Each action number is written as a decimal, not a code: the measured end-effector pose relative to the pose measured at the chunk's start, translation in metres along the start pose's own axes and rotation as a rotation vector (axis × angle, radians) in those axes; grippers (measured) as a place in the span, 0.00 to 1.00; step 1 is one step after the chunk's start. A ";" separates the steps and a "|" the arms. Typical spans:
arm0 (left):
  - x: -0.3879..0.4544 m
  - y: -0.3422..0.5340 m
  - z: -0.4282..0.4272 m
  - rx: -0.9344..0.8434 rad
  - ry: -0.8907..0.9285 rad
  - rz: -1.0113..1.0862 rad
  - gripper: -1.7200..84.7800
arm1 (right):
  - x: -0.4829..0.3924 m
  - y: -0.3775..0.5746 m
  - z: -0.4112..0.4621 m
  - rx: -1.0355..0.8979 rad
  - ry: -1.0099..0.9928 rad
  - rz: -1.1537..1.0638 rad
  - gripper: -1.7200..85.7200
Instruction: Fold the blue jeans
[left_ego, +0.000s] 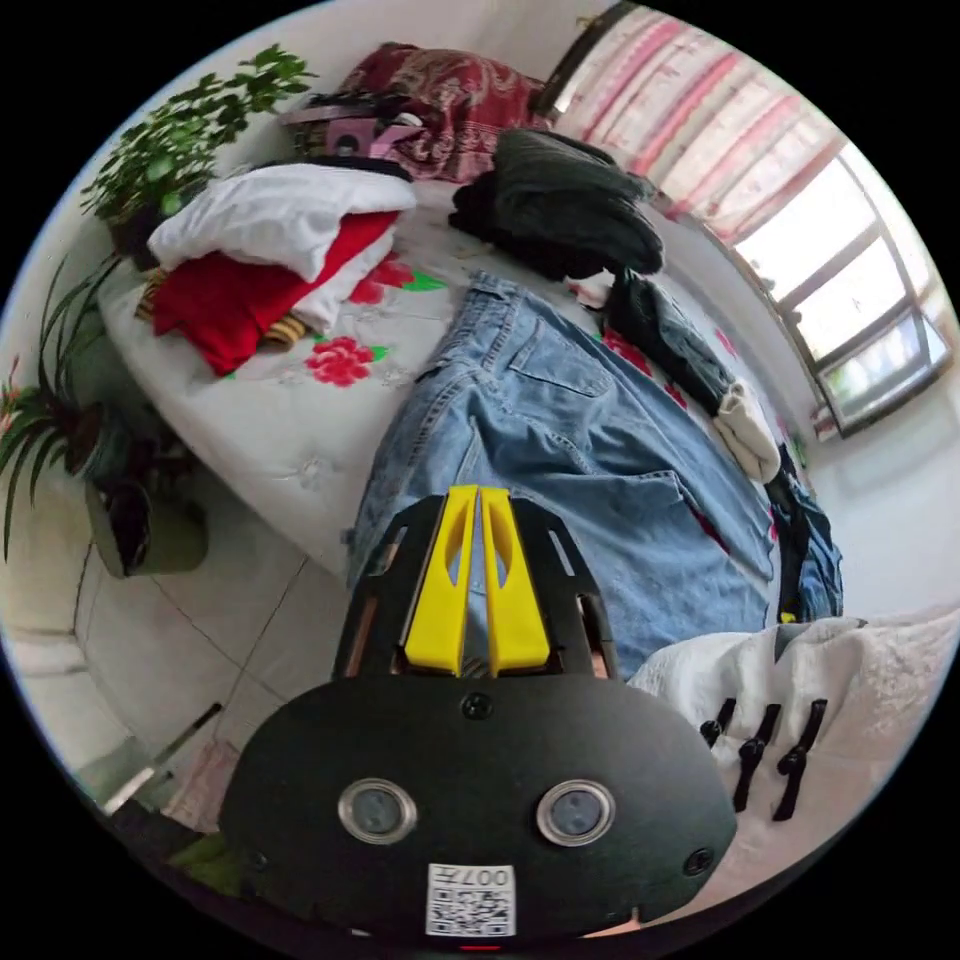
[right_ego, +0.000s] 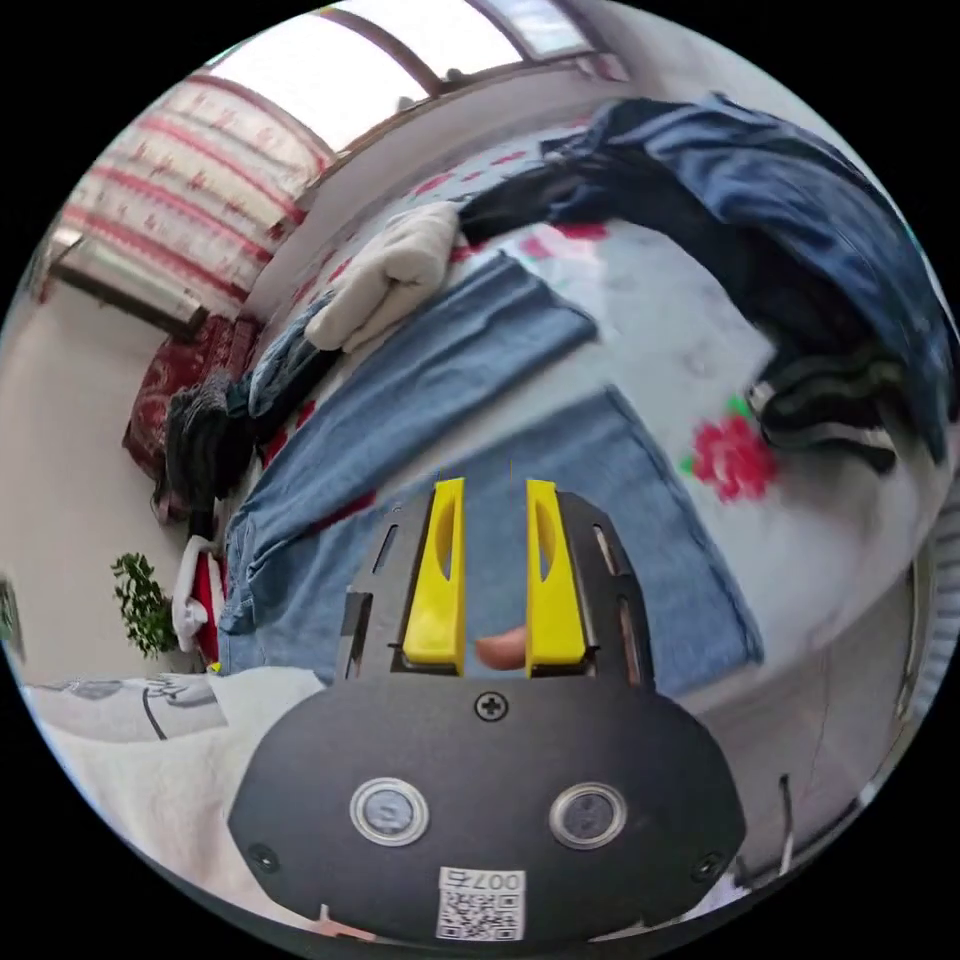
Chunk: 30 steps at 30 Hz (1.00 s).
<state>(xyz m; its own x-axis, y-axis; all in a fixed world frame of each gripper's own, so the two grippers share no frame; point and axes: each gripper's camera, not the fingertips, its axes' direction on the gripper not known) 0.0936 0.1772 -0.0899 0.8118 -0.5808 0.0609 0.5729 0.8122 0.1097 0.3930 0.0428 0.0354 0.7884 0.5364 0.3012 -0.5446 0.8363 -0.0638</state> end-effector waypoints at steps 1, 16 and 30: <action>-0.010 0.006 -0.004 -0.007 -0.010 -0.033 0.06 | 0.026 0.020 -0.012 -0.016 0.004 0.090 0.12; -0.167 0.045 -0.027 -0.009 0.266 -0.437 0.13 | 0.040 0.052 -0.031 -0.044 0.007 0.255 0.16; -0.204 0.030 -0.016 0.110 0.805 -0.500 0.03 | 0.052 0.052 -0.065 -0.090 -0.098 0.334 0.04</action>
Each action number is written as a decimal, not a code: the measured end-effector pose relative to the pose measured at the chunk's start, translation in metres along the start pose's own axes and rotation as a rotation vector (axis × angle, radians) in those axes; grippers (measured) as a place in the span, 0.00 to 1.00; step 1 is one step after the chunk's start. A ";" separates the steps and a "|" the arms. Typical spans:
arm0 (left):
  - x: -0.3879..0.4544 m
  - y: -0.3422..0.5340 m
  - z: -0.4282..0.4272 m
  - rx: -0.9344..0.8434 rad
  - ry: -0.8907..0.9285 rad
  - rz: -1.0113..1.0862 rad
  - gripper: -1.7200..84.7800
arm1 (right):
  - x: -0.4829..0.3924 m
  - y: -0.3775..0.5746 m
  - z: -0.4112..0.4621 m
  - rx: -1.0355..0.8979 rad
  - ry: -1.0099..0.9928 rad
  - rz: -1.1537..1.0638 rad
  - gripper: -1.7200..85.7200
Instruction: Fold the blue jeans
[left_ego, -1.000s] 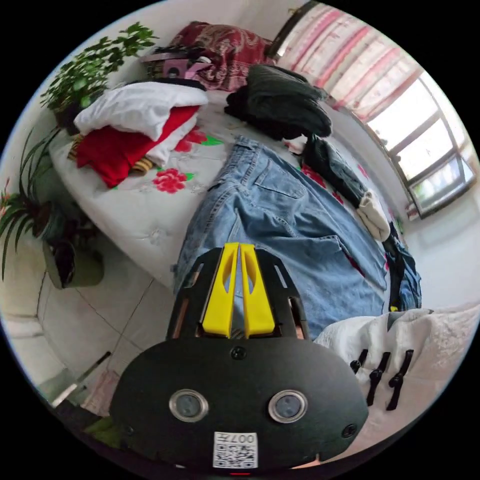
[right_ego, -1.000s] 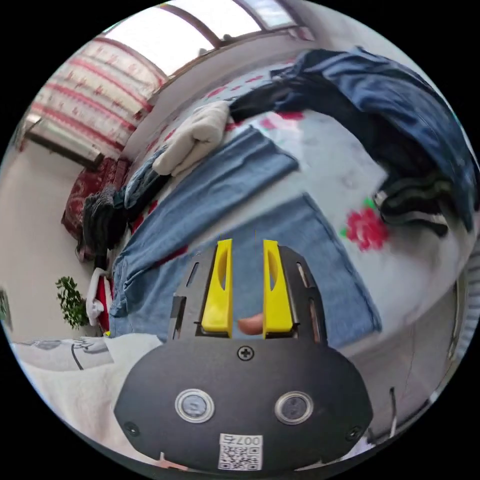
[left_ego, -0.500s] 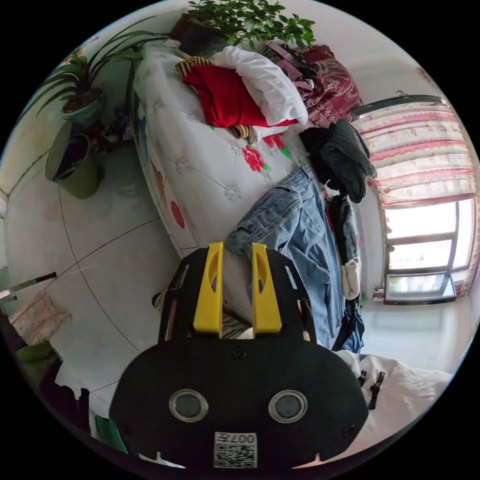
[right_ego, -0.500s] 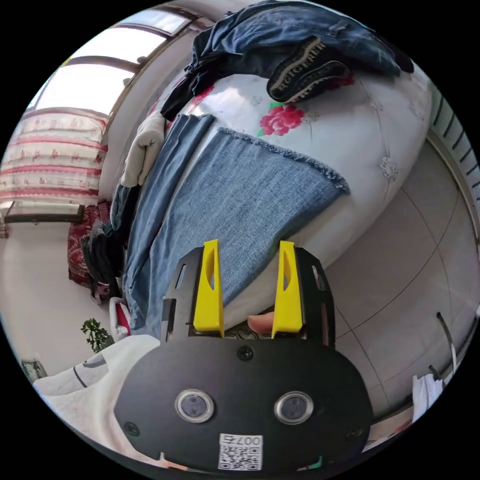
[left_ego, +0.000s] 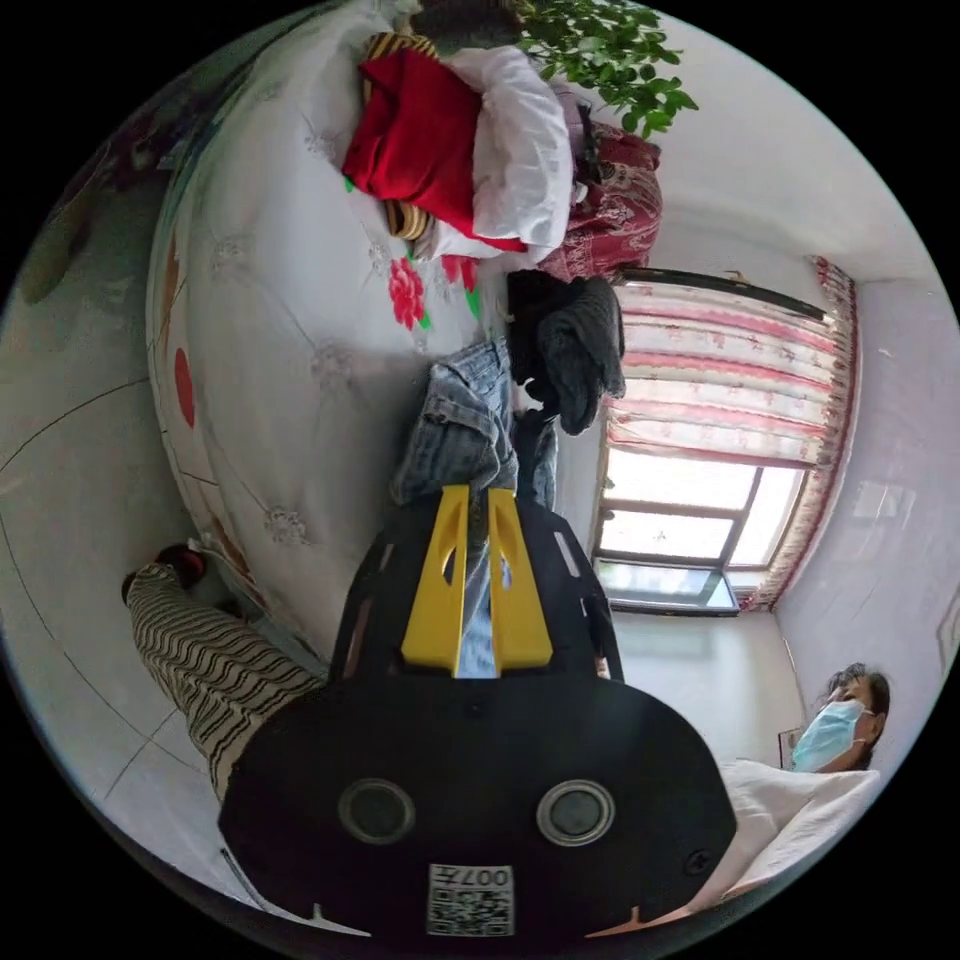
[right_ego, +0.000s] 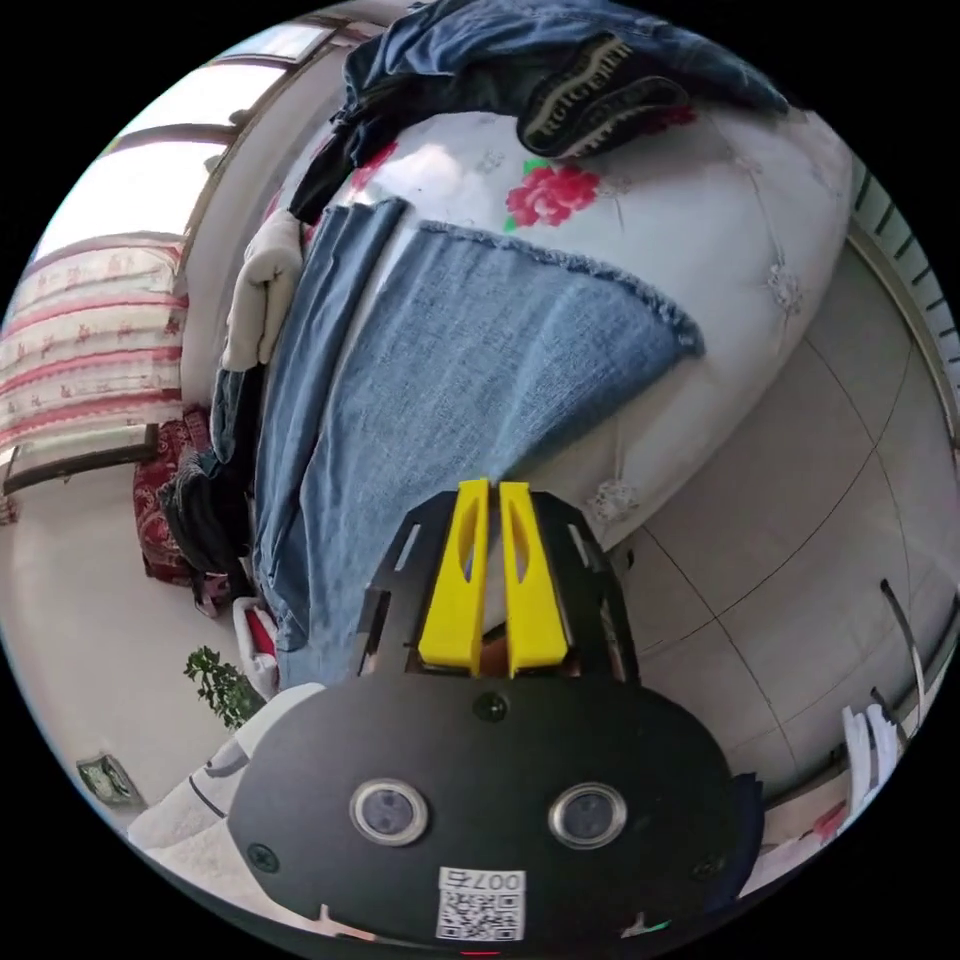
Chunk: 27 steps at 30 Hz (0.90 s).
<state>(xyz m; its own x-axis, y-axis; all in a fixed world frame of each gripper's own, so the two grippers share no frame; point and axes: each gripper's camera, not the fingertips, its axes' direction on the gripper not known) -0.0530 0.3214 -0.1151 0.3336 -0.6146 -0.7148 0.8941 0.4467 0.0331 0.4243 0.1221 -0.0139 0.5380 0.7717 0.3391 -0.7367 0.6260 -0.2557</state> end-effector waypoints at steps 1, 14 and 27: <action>0.006 -0.003 -0.002 0.000 0.016 0.026 0.03 | -0.007 -0.002 -0.010 0.030 -0.064 -0.046 0.03; 0.139 -0.005 -0.041 -0.049 0.054 0.536 0.02 | -0.055 0.032 -0.233 0.396 -0.853 -0.536 0.02; 0.084 0.019 -0.009 0.000 0.017 0.247 0.02 | 0.002 0.054 -0.185 0.361 -0.797 -0.322 0.02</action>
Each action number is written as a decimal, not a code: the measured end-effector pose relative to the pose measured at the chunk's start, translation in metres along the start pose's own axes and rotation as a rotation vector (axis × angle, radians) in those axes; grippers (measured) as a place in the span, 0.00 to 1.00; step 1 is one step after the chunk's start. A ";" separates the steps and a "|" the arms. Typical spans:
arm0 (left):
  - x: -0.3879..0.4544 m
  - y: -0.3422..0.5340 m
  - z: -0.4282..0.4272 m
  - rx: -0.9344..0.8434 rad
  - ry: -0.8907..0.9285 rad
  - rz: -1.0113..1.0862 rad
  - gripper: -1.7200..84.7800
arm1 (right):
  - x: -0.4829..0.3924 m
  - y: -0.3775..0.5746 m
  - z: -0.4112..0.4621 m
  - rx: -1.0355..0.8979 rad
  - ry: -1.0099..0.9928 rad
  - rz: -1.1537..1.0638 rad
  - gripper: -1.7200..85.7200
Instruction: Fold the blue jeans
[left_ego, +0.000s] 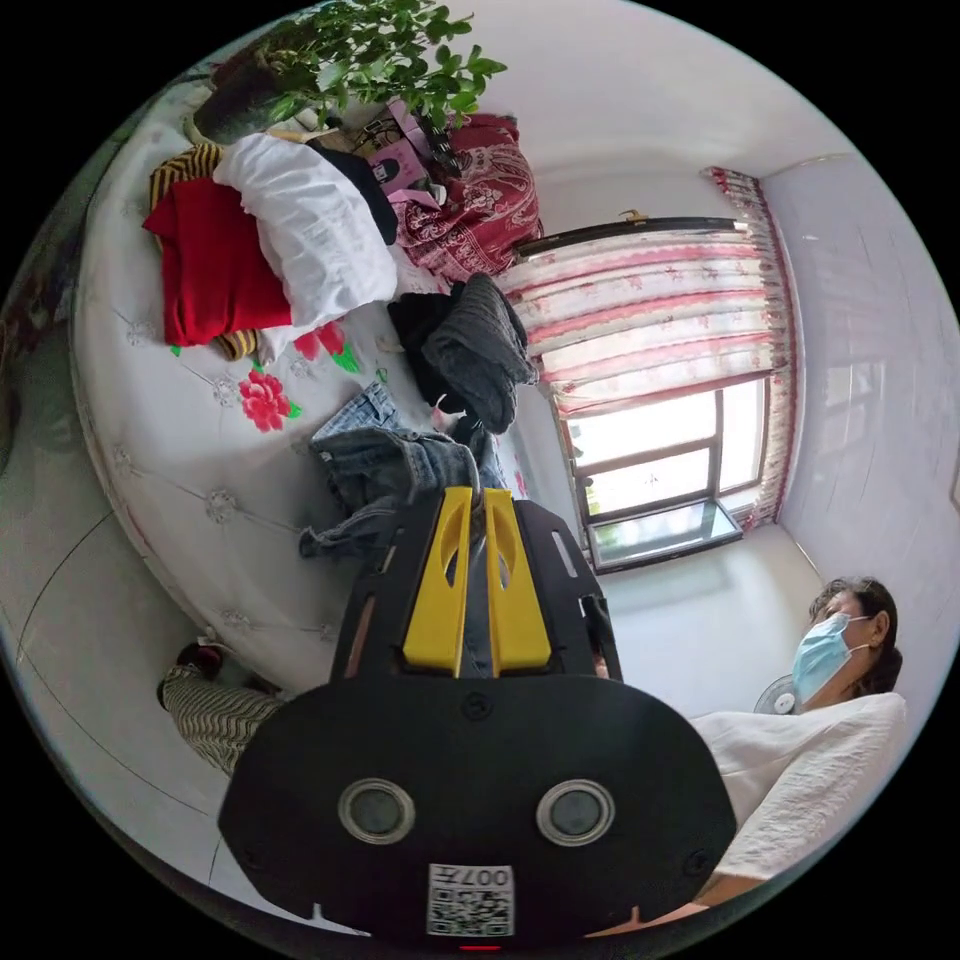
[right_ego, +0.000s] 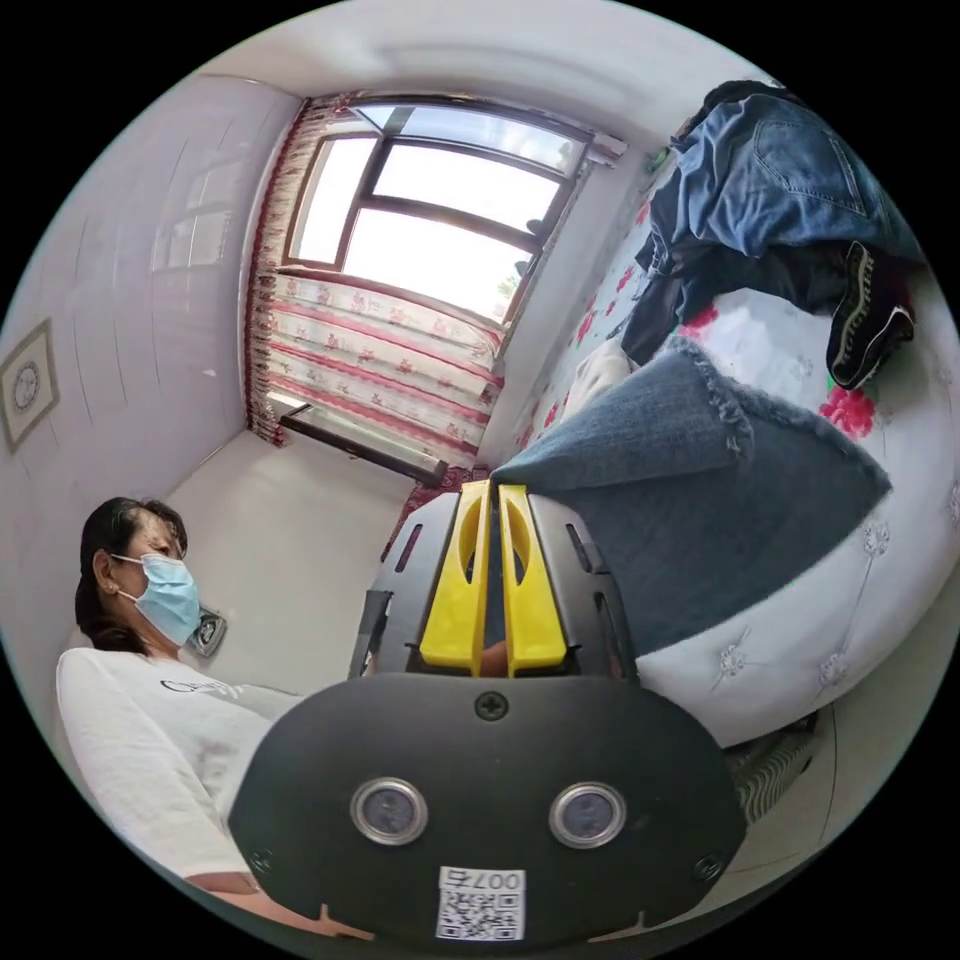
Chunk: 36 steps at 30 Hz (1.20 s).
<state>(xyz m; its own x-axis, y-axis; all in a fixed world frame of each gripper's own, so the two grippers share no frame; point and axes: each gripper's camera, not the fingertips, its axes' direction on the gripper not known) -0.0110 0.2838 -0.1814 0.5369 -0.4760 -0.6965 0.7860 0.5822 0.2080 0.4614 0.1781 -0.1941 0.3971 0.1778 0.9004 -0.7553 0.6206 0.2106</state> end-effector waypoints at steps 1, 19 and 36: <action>0.003 -0.003 0.005 0.003 -0.001 0.003 0.02 | 0.000 -0.008 0.005 0.021 -0.004 -0.003 0.02; 0.064 -0.108 0.381 -0.311 -0.518 0.419 0.07 | 0.108 -0.114 0.331 -0.526 0.341 -0.136 0.06; 0.087 0.110 0.520 -1.009 -0.467 1.174 0.11 | 0.138 -0.035 0.442 -1.069 0.181 -0.318 0.08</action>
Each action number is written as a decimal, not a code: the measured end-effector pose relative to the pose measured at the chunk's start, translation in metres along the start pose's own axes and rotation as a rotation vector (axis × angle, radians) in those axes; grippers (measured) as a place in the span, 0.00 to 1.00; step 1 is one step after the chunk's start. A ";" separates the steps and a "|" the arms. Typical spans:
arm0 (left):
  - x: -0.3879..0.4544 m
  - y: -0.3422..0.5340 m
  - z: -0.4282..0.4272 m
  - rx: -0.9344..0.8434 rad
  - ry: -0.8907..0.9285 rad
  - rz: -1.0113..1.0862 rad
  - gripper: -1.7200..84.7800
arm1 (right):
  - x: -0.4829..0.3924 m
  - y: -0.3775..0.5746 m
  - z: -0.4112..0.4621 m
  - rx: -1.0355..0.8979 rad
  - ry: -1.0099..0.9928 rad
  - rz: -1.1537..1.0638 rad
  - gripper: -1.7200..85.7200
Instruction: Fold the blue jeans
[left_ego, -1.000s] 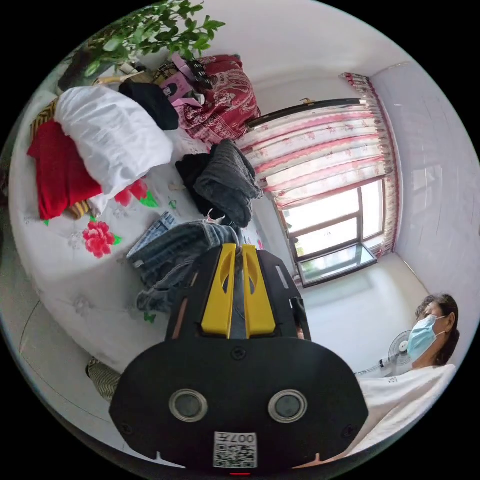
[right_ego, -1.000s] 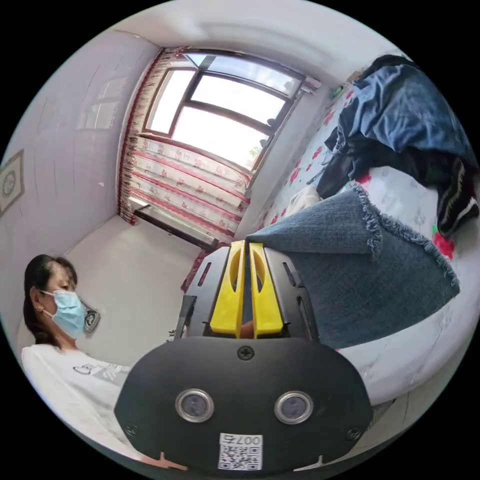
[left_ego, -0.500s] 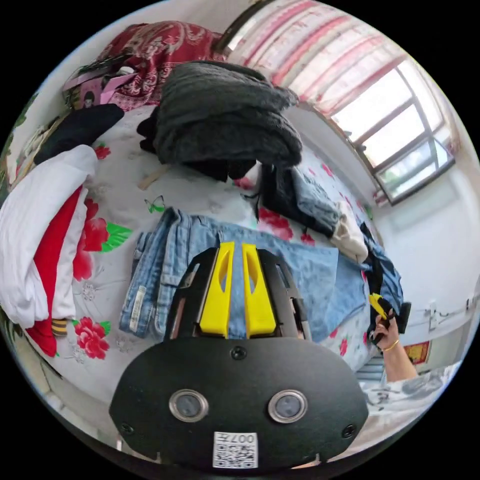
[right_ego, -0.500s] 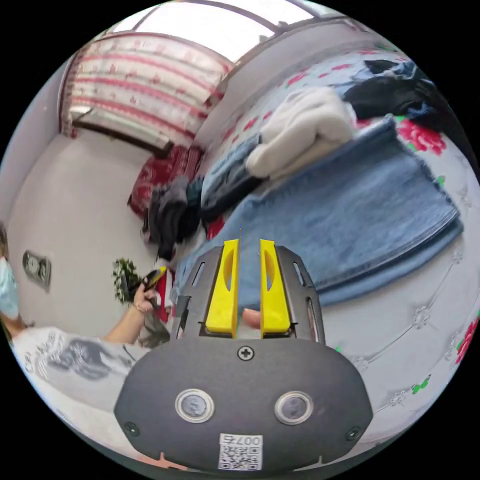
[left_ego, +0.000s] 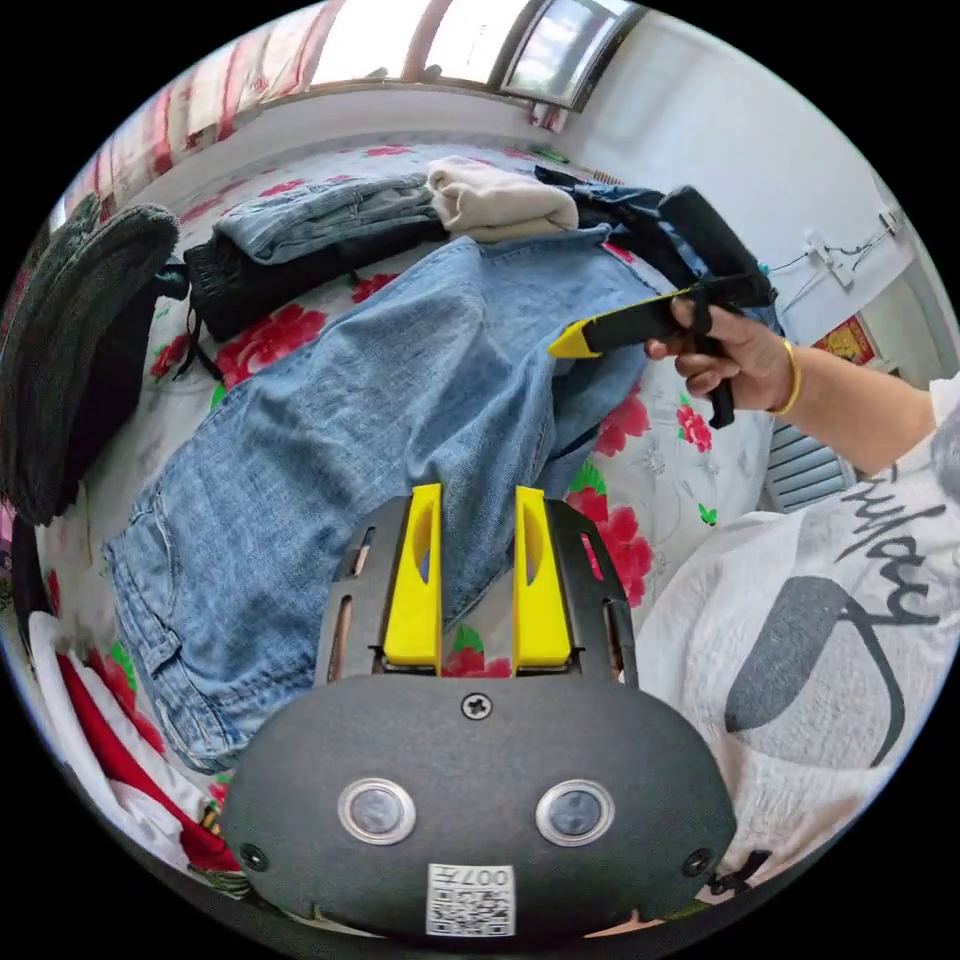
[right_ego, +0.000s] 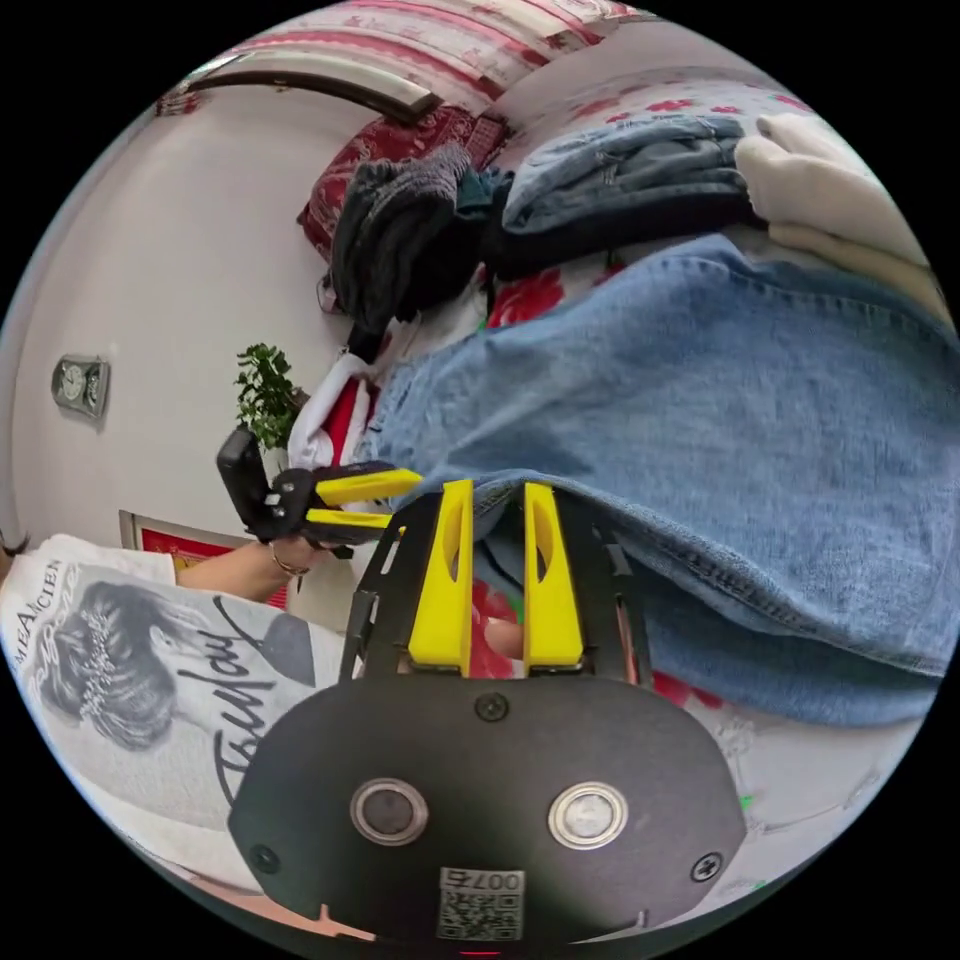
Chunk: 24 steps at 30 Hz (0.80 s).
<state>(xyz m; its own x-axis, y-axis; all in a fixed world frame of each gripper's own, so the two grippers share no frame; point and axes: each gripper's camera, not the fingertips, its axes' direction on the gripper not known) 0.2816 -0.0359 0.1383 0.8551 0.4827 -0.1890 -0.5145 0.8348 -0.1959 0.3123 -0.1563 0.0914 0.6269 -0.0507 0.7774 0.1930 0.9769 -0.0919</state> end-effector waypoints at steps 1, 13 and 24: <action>-0.003 -0.005 0.003 -0.016 -0.010 0.004 0.09 | 0.000 -0.004 -0.004 0.001 -0.012 -0.021 0.08; -0.079 0.000 0.005 0.046 0.369 -0.316 0.01 | 0.007 0.032 0.053 -0.201 -0.066 -0.136 0.10; -0.060 -0.002 0.003 0.065 0.327 -0.230 0.02 | -0.043 0.053 0.072 -0.160 0.031 -0.395 0.08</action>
<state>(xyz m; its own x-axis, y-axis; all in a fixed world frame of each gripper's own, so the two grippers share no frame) 0.2316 -0.0660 0.1528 0.8767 0.1804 -0.4460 -0.2981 0.9314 -0.2091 0.2407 -0.0876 0.0978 0.5035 -0.4228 0.7535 0.5360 0.8368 0.1114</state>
